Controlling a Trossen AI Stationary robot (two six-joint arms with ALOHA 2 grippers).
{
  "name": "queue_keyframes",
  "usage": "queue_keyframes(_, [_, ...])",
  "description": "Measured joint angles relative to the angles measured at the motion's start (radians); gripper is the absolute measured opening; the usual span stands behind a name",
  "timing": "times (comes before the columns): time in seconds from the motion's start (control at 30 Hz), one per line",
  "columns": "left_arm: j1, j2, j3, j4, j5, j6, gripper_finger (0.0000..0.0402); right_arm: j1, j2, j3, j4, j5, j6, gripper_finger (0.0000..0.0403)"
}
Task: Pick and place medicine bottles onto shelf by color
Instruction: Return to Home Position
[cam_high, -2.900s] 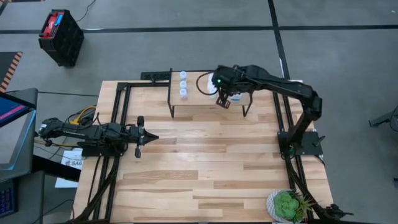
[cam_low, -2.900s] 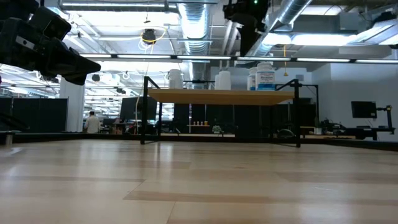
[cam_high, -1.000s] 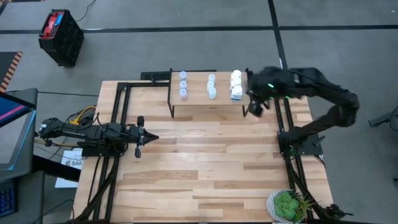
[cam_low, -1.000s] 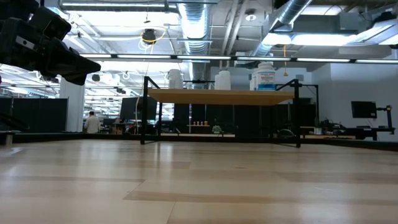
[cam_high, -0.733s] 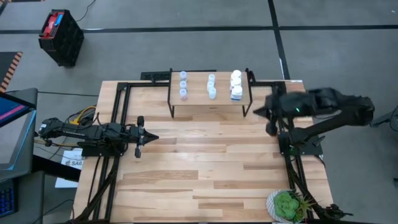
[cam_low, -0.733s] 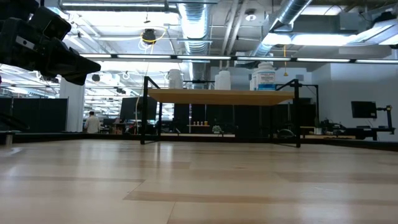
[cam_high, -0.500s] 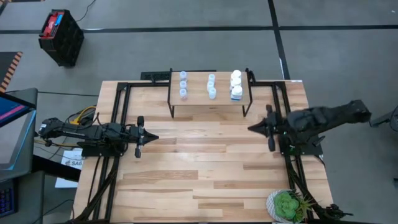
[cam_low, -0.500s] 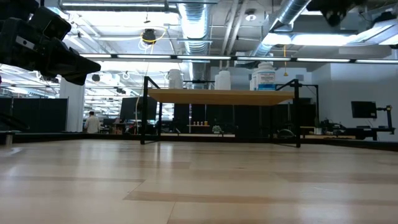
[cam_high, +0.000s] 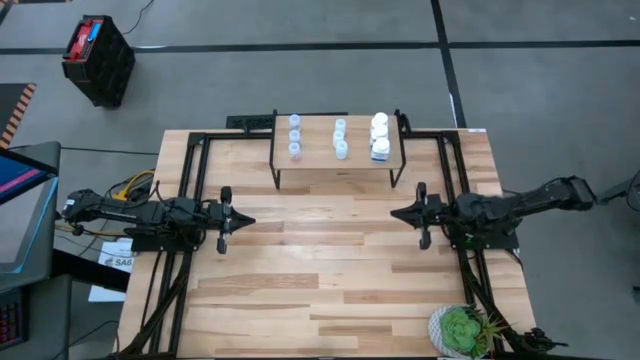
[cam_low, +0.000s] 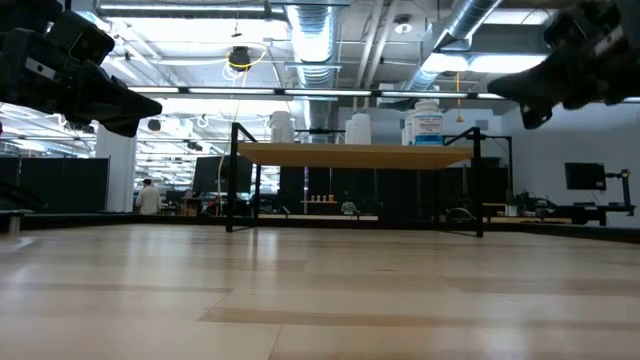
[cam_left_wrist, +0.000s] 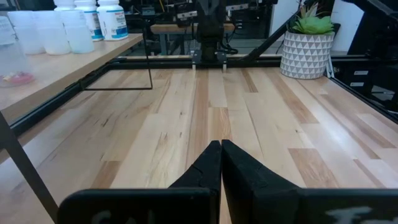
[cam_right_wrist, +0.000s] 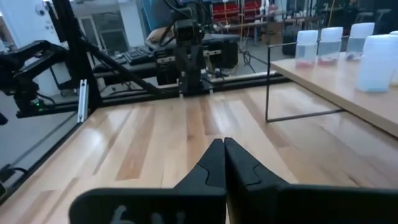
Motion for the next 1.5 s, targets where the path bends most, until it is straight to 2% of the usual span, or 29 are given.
queue_keyframes(0.27, [0.000,0.000,0.000,0.000,0.000,0.000,0.0000,-0.071,-0.104,-0.069,-0.003,-0.071,-0.064,0.0007])
queue_keyframes(0.47, [0.000,0.000,0.000,0.000,0.000,0.000,0.0000,-0.080,-0.214,-0.069,-0.205,-0.093,-0.076,0.0007])
queue_keyframes(0.6, [0.000,0.000,0.000,0.000,0.000,0.000,0.0000,-0.080,-0.251,-0.069,-0.248,-0.091,-0.067,0.0007])
queue_keyframes(0.77, [0.000,0.000,0.000,0.000,0.000,0.000,0.0000,-0.080,-0.253,-0.069,-0.249,-0.090,-0.067,0.0008])
queue_keyframes(1.1, [0.000,0.000,0.000,0.000,0.000,0.000,0.0000,-0.080,-0.250,-0.069,-0.254,-0.087,-0.066,0.0036])
queue_keyframes(1.5, [0.000,0.000,0.000,0.000,0.000,0.000,0.0000,-0.080,-0.250,-0.070,-0.257,-0.085,-0.066,0.0038])
